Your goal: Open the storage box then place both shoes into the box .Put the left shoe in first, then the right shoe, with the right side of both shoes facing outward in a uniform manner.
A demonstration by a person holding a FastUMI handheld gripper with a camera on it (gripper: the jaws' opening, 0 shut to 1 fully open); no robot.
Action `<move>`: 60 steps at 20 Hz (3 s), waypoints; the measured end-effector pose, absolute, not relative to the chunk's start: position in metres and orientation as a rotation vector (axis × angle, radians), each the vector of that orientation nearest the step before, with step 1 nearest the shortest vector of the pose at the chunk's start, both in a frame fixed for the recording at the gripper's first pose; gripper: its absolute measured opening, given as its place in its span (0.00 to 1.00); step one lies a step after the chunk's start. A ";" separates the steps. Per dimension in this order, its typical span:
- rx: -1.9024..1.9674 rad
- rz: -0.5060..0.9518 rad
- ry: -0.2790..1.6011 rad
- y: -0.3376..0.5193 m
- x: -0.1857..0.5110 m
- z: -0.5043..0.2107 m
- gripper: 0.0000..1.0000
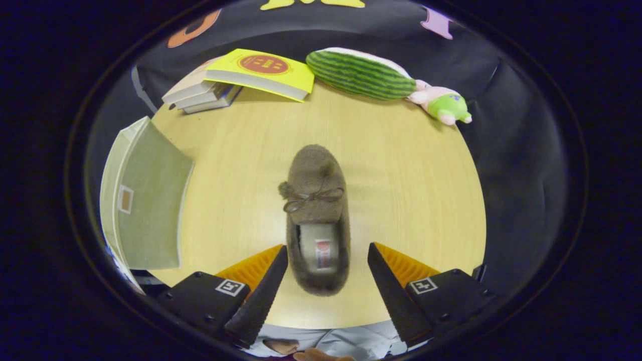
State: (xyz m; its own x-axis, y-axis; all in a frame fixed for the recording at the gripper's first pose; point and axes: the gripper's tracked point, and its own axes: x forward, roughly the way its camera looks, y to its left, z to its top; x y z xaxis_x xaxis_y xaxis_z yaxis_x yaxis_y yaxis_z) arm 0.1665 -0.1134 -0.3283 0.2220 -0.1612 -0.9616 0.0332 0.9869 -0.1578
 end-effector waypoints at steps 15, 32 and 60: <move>0.001 -0.203 1.442 -0.128 0.181 -0.377 0.06; 0.125 -0.025 1.334 0.023 0.171 -0.204 0.06; 0.291 0.024 0.915 0.208 0.208 -0.186 0.58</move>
